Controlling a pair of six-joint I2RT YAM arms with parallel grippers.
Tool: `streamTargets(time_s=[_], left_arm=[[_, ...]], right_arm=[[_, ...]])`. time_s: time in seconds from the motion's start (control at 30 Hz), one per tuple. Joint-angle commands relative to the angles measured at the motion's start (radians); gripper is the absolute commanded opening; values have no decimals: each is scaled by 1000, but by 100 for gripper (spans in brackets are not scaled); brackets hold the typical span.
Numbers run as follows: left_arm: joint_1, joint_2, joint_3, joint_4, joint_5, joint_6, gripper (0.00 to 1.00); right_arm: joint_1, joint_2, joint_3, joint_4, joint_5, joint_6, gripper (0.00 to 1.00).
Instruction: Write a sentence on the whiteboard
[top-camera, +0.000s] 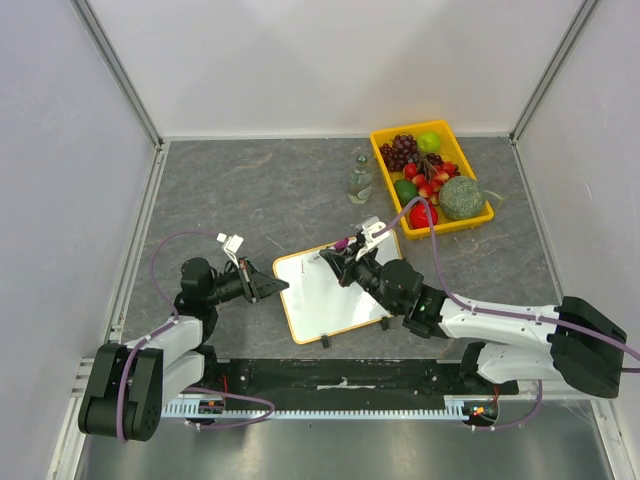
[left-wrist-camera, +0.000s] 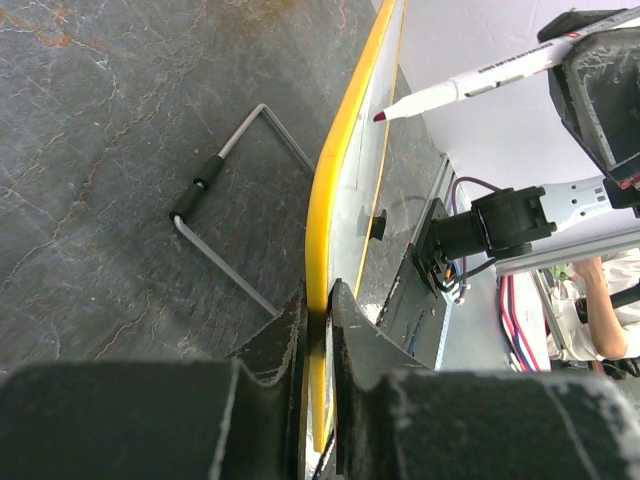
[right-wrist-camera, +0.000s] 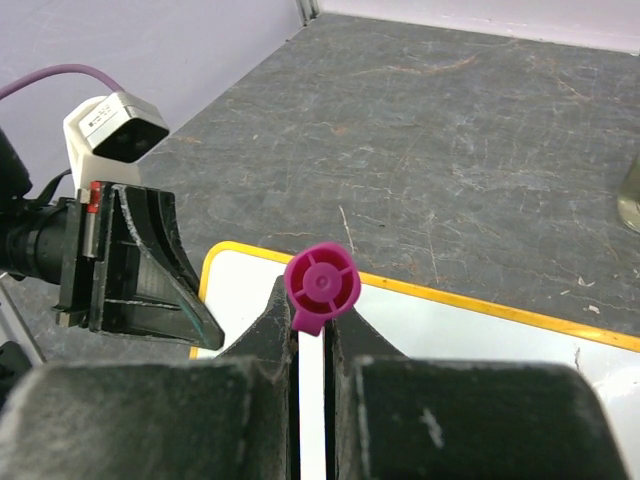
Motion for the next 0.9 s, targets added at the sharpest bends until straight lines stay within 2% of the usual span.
streamTargets(time_s=[0.0, 0.87], left_arm=[[2, 2, 14, 16, 1, 33, 2], [2, 8, 15, 16, 1, 34, 2]], right_arm=[[-14, 8, 45, 31, 45, -6, 0], [-37, 39, 5, 34, -55, 50, 0]])
